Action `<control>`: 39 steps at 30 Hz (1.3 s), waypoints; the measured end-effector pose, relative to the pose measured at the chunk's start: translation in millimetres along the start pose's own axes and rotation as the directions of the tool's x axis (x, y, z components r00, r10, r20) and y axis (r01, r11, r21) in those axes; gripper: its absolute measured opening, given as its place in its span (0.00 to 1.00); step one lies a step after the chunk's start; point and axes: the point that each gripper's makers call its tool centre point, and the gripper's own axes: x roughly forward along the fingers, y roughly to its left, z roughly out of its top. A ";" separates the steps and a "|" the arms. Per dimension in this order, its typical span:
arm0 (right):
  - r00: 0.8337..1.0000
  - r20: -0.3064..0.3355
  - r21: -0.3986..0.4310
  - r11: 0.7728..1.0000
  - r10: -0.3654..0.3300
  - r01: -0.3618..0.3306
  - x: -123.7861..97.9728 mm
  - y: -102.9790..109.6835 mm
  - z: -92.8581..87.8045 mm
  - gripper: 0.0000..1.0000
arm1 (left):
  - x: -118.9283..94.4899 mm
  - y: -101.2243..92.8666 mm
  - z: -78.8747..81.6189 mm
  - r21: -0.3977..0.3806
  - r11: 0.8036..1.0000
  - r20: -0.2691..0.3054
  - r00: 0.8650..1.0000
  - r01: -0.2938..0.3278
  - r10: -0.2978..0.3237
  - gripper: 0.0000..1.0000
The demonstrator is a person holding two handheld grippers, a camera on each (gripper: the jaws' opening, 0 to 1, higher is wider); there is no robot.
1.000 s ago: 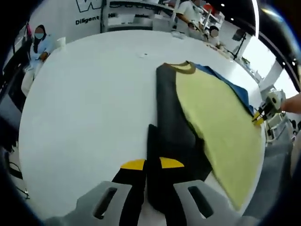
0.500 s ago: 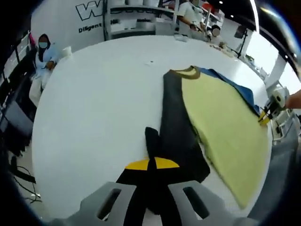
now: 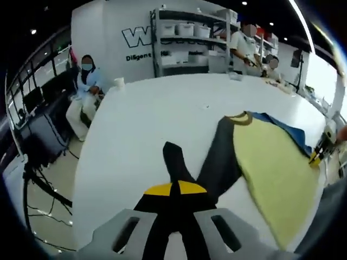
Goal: Fold the garment on the visible template until the final outline fits inside the template.
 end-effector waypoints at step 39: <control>1.000 -0.004 -0.004 1.000 0.001 -0.001 0.2 -0.2 0.1 0.00 | -25.4 70.8 -35.5 -0.466 0.850 0.052 0.952 -0.245 0.302 0.03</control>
